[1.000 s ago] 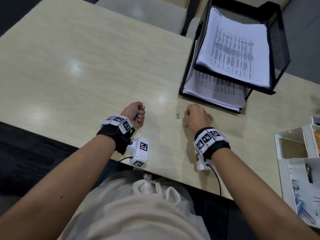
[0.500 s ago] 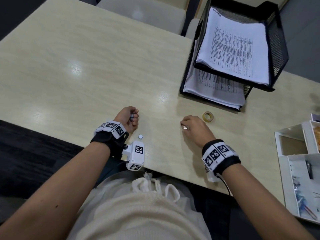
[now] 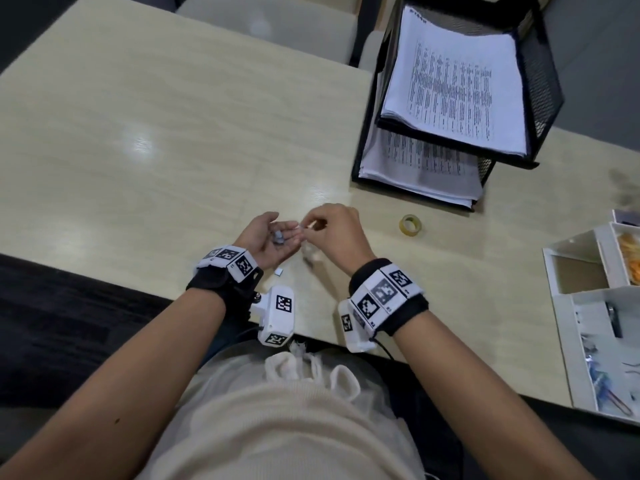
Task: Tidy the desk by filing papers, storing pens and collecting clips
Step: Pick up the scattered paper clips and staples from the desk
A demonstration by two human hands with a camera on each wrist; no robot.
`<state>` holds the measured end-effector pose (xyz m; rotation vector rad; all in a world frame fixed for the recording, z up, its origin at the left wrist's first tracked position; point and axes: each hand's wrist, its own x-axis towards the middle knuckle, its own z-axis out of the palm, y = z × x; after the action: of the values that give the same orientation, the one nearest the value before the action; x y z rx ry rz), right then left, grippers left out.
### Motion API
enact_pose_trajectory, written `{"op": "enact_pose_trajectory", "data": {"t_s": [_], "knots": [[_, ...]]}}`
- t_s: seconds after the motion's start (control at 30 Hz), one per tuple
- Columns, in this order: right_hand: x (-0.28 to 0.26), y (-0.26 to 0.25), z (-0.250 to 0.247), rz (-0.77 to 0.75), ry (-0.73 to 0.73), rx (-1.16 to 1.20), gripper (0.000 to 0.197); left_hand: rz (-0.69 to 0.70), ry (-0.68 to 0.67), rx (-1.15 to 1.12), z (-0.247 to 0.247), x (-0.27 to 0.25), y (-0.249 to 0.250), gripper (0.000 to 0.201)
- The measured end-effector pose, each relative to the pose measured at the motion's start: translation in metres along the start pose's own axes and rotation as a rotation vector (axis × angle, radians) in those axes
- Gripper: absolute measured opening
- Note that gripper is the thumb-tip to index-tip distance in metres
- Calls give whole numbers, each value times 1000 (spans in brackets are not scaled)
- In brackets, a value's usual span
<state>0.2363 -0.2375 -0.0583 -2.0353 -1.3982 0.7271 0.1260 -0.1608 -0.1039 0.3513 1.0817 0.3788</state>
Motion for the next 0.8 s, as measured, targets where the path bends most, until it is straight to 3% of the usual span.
{"op": "enact_pose_trajectory", "data": {"t_s": [0.1, 0.4, 0.5, 0.6, 0.8], "knots": [[4, -12, 11, 2, -45, 17, 19, -3, 38, -55, -12, 0, 0, 40], [-23, 0, 55, -23, -290, -256, 13, 41, 113, 16, -37, -1, 19, 40], [-22, 15, 42, 55, -218, -242, 13, 42, 124, 29, -23, 4, 13, 37], [-16, 29, 13, 178, -29, -124, 13, 38, 77, 60, 4, 6, 3, 33], [3, 40, -39, 134, 150, -8, 21, -83, -134, 111, 71, 14, -21, 38]]}}
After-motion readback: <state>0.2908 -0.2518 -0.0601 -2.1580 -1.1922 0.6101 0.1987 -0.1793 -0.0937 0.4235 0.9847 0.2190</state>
